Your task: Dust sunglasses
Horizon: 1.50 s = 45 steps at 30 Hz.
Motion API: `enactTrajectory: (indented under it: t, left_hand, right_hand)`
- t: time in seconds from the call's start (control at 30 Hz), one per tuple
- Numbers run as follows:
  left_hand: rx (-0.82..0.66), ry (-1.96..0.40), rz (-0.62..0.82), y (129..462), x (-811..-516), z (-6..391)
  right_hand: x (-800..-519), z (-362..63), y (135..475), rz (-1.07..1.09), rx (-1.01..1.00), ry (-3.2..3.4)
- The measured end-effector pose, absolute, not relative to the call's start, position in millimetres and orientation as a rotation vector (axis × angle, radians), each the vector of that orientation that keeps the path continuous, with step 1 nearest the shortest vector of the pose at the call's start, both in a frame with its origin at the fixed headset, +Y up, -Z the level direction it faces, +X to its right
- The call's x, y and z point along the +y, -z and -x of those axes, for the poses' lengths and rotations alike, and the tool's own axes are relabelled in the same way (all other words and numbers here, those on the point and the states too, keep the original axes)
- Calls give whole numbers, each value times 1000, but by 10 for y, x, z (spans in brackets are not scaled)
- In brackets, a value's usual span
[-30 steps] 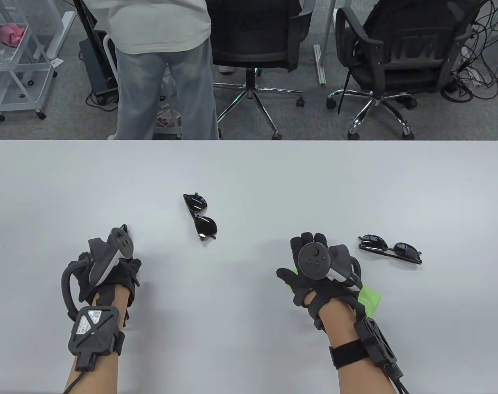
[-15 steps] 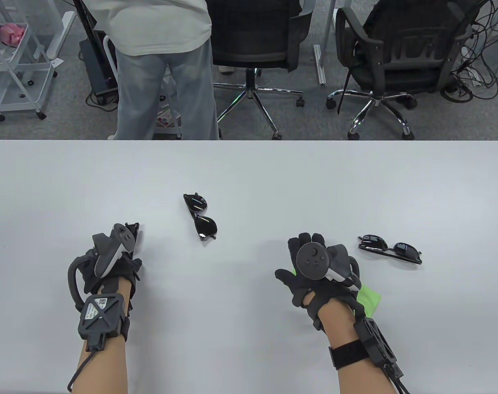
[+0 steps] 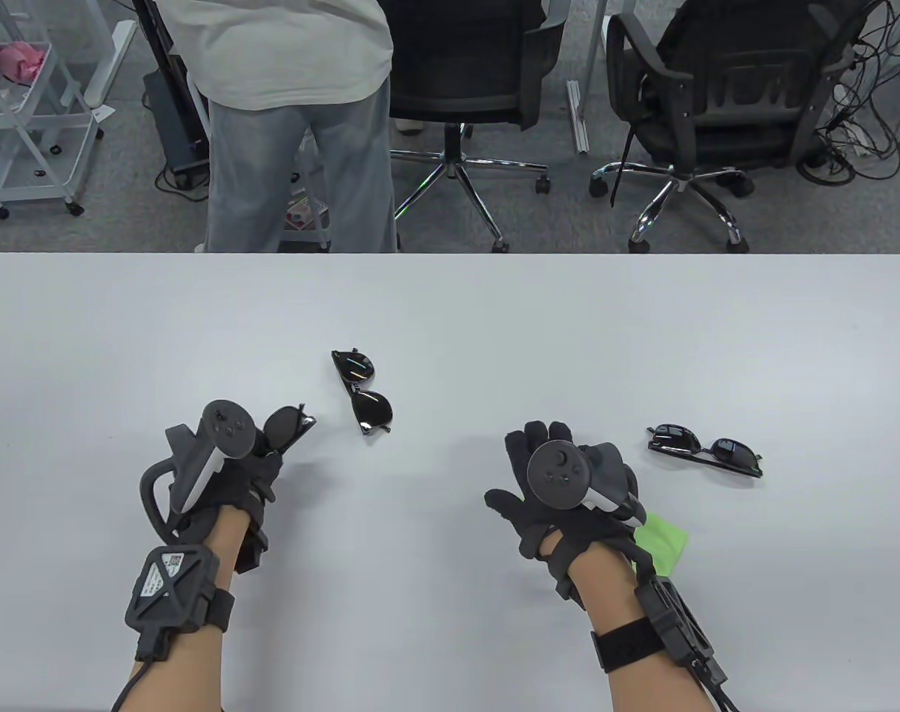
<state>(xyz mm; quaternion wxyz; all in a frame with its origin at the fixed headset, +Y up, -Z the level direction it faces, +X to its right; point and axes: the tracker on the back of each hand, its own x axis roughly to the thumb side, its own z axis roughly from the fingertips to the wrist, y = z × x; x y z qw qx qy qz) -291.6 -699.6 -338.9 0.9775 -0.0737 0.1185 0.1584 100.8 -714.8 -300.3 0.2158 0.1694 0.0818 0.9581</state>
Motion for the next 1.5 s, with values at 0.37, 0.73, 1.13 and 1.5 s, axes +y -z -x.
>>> enactTrajectory:
  t: [0.37,0.73,1.13,1.5]
  left_hand:
    - [-165,-761,301,3064,-6815,1686]
    - [-197,-712,348,2994,-6989,1249]
    - [-337,-728,419,2962,-7037,1217]
    - [-378,-806,402,2956,-6949,1312]
  right_hand:
    - [-7031,-884,2969,-388,136,-2094]
    - [-7014,-1046,3007,-287,46,-1986]
    - [-6939,-1055,2967,-348,-7,-1976]
    - [-6950,-1120,2979,-381,-17,-1865]
